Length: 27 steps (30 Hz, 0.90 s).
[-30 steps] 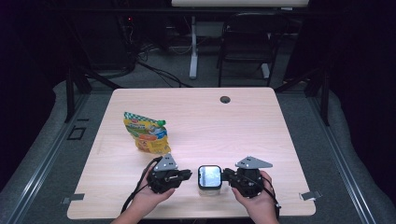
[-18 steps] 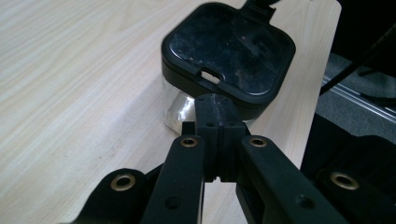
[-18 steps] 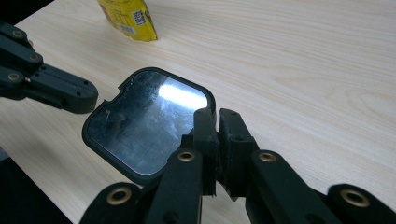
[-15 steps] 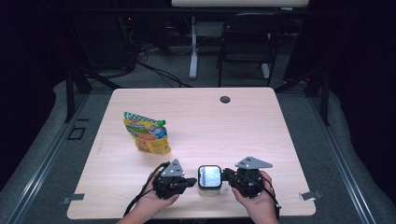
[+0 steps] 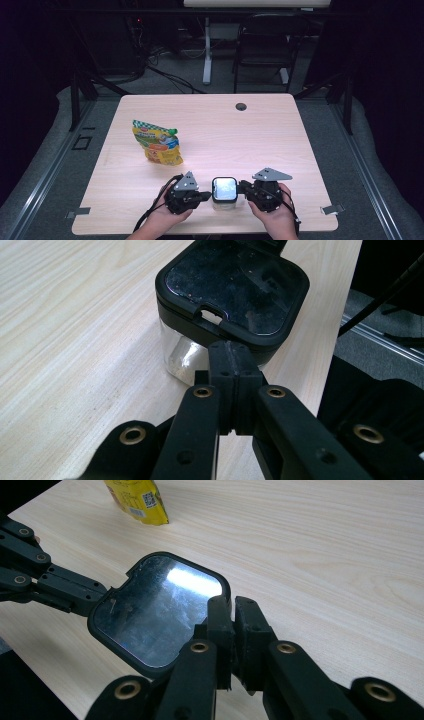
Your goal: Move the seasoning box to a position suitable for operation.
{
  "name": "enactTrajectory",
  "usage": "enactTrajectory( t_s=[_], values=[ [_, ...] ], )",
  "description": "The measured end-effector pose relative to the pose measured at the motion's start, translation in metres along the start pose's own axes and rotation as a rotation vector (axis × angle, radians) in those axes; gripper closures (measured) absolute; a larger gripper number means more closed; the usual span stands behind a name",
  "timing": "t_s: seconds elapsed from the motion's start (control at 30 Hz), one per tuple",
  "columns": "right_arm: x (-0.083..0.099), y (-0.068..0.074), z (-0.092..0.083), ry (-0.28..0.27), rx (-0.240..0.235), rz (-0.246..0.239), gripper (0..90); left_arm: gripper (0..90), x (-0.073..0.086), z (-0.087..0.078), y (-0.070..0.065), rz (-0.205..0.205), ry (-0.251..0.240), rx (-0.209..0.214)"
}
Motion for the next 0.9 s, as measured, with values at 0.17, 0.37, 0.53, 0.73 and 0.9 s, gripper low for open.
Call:
enactTrajectory(
  t_s=[0.17, 0.37, 0.53, 0.73, 0.9],
  values=[
    [0.000, 0.000, 0.000, -0.002, -0.002, 0.010, 86.1, 90.0, -0.003, -0.001, 0.000, 0.001, -0.017, 0.002],
    [0.000, -0.001, 0.000, -0.009, 0.001, 0.013, 85.7, 90.0, -0.006, -0.004, -0.002, 0.005, -0.028, 0.006],
    [0.000, -0.001, 0.001, -0.027, 0.000, 0.010, 81.5, 89.6, -0.008, -0.004, -0.003, 0.013, -0.026, 0.004],
    [0.002, 0.002, -0.002, -0.016, -0.007, -0.011, 76.9, 89.1, -0.011, -0.004, -0.003, 0.013, -0.037, 0.002],
    [-0.009, 0.004, -0.012, -0.018, -0.013, -0.018, 70.4, 88.8, -0.016, -0.006, -0.005, 0.019, -0.043, 0.006]
  ],
)
Point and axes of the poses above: each handheld gripper's, and its own axes: z roughly forward along the jaws, x roughly out of its underside, y roughly to its left, the point moved 10 cm from there along z, roughly forward along the jaws, and after that the axes turned 12 degrees about x, right-handed, at the moved point
